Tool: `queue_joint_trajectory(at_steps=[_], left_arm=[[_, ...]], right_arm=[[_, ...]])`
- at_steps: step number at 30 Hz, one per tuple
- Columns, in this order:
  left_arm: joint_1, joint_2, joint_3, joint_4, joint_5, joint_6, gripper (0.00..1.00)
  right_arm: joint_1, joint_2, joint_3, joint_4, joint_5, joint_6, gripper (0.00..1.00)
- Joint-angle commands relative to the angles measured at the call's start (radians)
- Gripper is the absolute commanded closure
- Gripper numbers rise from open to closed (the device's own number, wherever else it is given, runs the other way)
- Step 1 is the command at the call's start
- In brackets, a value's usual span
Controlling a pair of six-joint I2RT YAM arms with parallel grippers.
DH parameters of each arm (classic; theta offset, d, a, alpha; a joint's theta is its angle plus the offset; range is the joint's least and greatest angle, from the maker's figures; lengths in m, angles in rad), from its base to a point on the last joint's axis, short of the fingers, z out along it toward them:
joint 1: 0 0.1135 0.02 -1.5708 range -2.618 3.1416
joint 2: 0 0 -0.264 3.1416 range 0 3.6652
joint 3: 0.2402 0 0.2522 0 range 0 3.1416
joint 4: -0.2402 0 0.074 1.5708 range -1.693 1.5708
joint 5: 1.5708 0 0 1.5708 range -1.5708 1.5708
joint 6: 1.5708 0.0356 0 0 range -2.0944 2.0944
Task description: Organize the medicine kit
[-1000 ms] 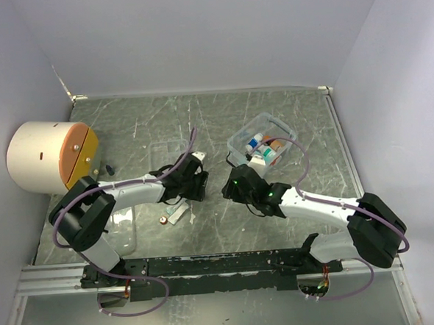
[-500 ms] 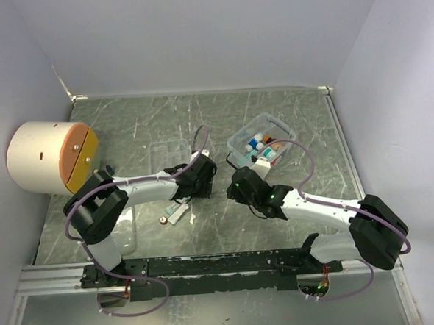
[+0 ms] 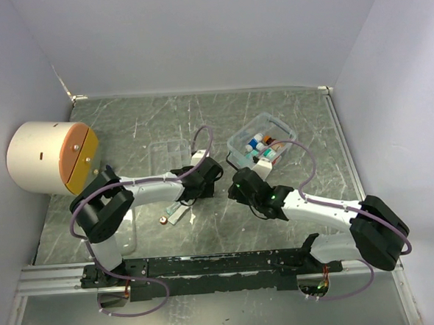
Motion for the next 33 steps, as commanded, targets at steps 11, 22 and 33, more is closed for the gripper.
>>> queue_joint_trajectory(at_steps=[11, 22, 33], left_arm=[[-0.005, 0.048, 0.046, -0.003, -0.132, -0.123, 0.45], [-0.012, -0.015, 0.015, 0.036, -0.05, -0.074, 0.59], [-0.012, -0.202, 0.029, -0.063, -0.017, -0.004, 0.57]], right_arm=[[0.003, -0.001, -0.013, 0.004, 0.026, 0.005, 0.55], [0.003, -0.013, -0.018, 0.005, 0.031, 0.01, 0.55], [0.003, -0.027, -0.021, 0.008, 0.032, 0.01, 0.55]])
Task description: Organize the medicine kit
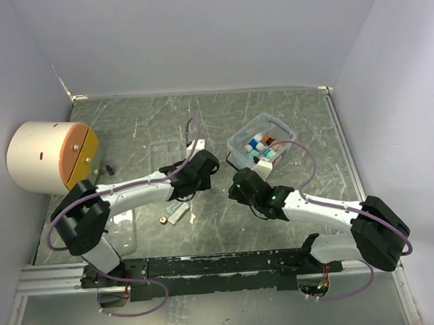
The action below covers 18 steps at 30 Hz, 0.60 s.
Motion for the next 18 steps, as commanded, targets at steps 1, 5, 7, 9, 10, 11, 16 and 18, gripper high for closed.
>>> queue_joint_trajectory(at_steps=[1, 5, 7, 9, 10, 11, 16, 18], left_arm=[[-0.004, -0.103, 0.017, -0.056, -0.025, 0.049, 0.56], [0.028, -0.156, 0.038, -0.095, -0.082, 0.088, 0.55], [0.065, -0.178, 0.034, -0.098, -0.09, 0.111, 0.55], [0.111, -0.197, 0.025, -0.096, -0.076, 0.13, 0.55], [0.135, -0.205, 0.017, -0.092, -0.07, 0.141, 0.55], [0.163, -0.213, 0.008, -0.088, -0.064, 0.151, 0.55], [0.312, -0.217, -0.026, -0.033, 0.022, 0.241, 0.54], [0.361, -0.188, -0.027, -0.007, 0.058, 0.253, 0.54]], right_arm=[[0.003, -0.022, -0.017, 0.012, 0.029, 0.007, 0.55], [0.003, -0.02, -0.019, 0.022, 0.022, 0.004, 0.55], [0.003, -0.018, -0.015, 0.02, 0.02, 0.004, 0.55], [0.003, -0.018, -0.015, 0.018, 0.019, 0.004, 0.55], [0.003, -0.018, -0.016, 0.018, 0.018, 0.005, 0.55], [0.002, -0.018, -0.015, 0.018, 0.017, 0.003, 0.55], [0.003, -0.01, -0.015, 0.029, 0.008, 0.006, 0.55], [0.003, 0.003, -0.011, 0.036, -0.003, 0.006, 0.55]])
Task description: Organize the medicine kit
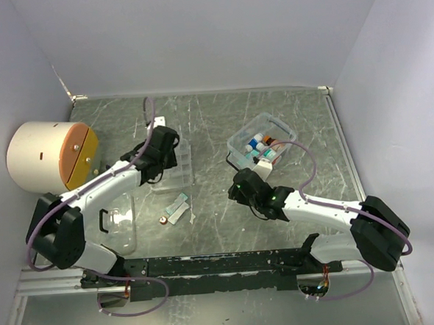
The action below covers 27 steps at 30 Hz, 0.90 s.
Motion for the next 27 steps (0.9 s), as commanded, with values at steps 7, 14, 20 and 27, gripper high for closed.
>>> queue_joint_trajectory(at_steps=[7, 14, 20, 27], left_arm=[[0.16, 0.16, 0.055, 0.061, 0.052, 0.167, 0.53], [0.231, 0.268, 0.08, 0.118, 0.125, 0.193, 0.53], [0.244, 0.357, 0.156, 0.098, 0.152, 0.202, 0.54], [0.244, 0.407, 0.181, 0.089, 0.135, 0.209, 0.51]], right_arm=[[0.003, 0.021, 0.015, 0.022, -0.006, -0.006, 0.56], [0.003, 0.04, 0.018, 0.033, -0.022, -0.012, 0.56], [0.003, 0.061, 0.029, 0.051, -0.039, -0.022, 0.56], [0.002, 0.075, 0.034, 0.051, -0.038, -0.031, 0.56]])
